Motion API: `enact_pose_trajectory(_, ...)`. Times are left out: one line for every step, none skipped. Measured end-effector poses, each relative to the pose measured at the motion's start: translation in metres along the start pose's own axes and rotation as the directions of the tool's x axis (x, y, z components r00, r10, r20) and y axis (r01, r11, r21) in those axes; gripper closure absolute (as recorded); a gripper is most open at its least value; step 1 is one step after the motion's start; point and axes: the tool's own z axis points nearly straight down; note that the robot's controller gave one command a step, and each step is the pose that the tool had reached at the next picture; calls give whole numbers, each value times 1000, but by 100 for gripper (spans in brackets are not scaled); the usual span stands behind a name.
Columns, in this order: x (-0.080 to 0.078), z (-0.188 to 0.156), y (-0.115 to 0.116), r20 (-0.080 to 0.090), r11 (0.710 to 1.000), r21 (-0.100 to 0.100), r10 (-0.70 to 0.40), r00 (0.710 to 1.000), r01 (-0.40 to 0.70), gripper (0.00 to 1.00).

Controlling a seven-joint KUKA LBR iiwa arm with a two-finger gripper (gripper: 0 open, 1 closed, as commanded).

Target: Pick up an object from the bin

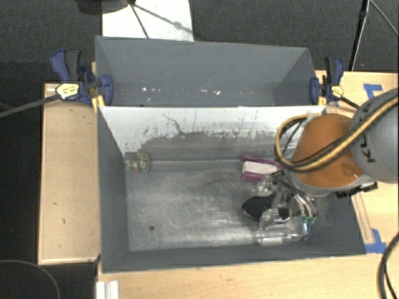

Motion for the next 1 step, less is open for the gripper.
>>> enact_pose_trajectory(-5,-136,16,-7,1000,0,-26,1000,26,100)
